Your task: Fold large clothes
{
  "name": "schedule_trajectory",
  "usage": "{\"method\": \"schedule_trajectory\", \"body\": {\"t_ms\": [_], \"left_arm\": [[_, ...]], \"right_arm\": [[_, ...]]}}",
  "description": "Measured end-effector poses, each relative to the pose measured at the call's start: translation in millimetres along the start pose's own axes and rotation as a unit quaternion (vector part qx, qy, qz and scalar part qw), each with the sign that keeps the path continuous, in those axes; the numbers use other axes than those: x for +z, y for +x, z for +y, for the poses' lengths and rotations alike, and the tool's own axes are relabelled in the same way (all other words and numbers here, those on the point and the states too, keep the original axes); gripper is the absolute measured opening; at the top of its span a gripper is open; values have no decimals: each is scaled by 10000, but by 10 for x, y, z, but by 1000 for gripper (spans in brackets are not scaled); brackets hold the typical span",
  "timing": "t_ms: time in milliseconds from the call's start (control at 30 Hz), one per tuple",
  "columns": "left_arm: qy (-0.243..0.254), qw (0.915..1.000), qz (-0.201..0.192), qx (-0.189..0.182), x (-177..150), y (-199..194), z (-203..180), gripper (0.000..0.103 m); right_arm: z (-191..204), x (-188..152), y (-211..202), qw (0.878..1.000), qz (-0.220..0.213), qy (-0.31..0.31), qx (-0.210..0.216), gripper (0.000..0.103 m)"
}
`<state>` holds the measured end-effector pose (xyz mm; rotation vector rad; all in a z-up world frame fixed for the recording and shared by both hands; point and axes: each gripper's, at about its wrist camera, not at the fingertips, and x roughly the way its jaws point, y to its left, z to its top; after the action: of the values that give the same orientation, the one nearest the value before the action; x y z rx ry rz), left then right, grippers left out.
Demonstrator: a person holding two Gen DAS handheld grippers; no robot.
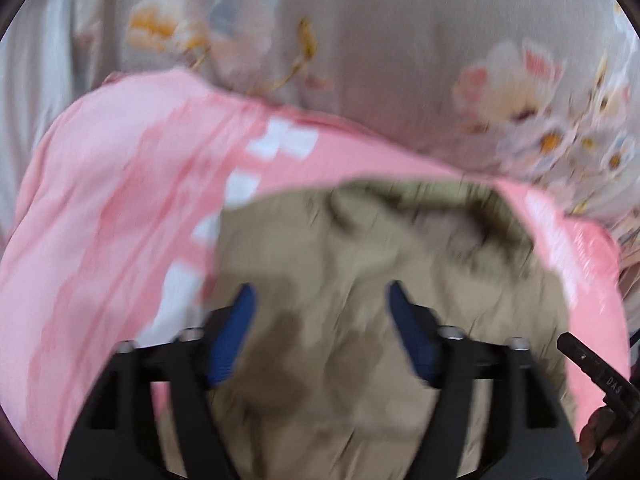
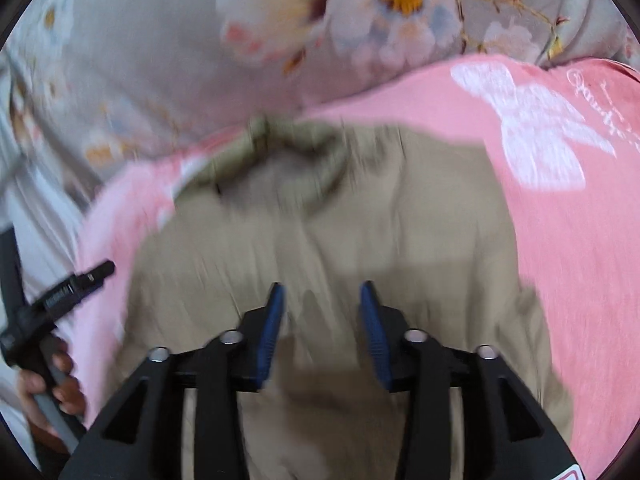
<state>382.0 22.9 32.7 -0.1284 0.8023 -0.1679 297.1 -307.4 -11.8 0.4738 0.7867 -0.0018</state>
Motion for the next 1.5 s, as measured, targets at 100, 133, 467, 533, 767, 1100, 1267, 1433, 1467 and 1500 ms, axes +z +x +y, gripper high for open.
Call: {"method": "schedule_trajectory", "body": {"t_ms": [100,133,467,533,767,1100,1267,1433,1467,1500], "left_arm": [[-120,9988,460,-131,332,516,-34,78],[-237,9972,676,-218,405,707,-17,78],[-617,9835,1113,-1283,937,1355,-307,10],[-660,9830,833,-1498,1110,1240,-396,10],[-381,9873,608,-1416,942,1095,-265,1],[-110,9922,1045,-670,226,1425,159,0],[148,9948,909,-423,269,1124,148,0],[382,9990,74,-203,732,629,-37,0],[356,9990,4,-284,891,648,-144,1],[299,9987,14,-407,1038,729,-254,5]], "right_arm": [[-64,317,307,9996,-12,261,120,57],[-96,376,411,9991,47,389,135,57],[39,1013,977,9983,-123,438,371,7],[58,1143,873,9945,-508,574,710,7],[63,759,922,9986,-94,-481,-185,4],[-299,376,1097,9963,480,-409,-586,0],[-257,372,765,9945,477,-282,-889,8],[93,663,250,9930,-542,-478,-933,16],[246,770,277,9928,-657,-588,-807,16],[400,867,376,9923,-672,-729,-746,16]]}}
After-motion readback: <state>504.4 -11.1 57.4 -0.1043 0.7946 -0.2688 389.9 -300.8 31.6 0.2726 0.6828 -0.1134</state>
